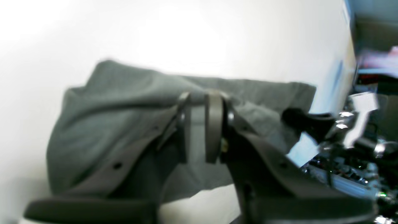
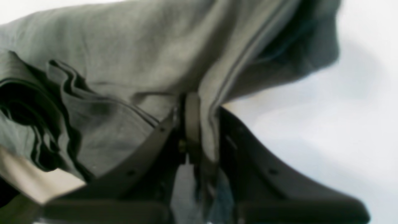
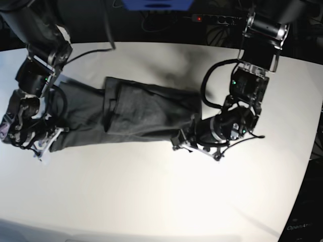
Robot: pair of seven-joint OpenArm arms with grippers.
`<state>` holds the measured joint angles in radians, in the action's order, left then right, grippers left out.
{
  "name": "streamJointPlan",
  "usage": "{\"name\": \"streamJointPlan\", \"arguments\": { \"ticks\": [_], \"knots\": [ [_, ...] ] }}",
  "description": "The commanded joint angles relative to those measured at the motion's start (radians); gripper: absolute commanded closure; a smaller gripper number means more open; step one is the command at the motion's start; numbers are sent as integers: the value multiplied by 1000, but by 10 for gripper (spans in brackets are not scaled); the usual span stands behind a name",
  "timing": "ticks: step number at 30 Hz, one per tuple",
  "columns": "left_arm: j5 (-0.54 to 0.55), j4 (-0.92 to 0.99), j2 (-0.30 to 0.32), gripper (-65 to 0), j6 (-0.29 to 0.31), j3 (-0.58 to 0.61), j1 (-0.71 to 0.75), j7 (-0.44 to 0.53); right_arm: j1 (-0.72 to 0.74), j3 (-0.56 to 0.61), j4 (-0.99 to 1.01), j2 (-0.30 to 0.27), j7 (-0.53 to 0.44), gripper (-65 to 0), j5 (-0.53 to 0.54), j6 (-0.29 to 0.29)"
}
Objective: Fold the T-shirt properly
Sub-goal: 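Lift the strip end with the right gripper and carry it toward the left gripper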
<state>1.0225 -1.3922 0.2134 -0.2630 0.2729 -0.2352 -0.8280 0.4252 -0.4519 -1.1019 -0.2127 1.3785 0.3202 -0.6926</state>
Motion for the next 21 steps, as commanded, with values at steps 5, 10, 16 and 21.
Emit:
{"name": "streamJointPlan", "arguments": {
  "ticks": [5,10,16,21],
  "knots": [
    [12,-11,4,-84,4,-4,-6,9,27,-3,-134,-6,18,-7,20,-6],
    [9,-9,4,-84,3,-4,30,9,27,-8,-188,-1,18,-7,20,-6],
    [3,-8,4,-84,1,-4,47,11,25,-9,-211,2,18,-7,18,-6],
    [2,41,4,-84,1,-4,44,16,19,-31,-212,16,18,-7,18,-6]
  ]
}}
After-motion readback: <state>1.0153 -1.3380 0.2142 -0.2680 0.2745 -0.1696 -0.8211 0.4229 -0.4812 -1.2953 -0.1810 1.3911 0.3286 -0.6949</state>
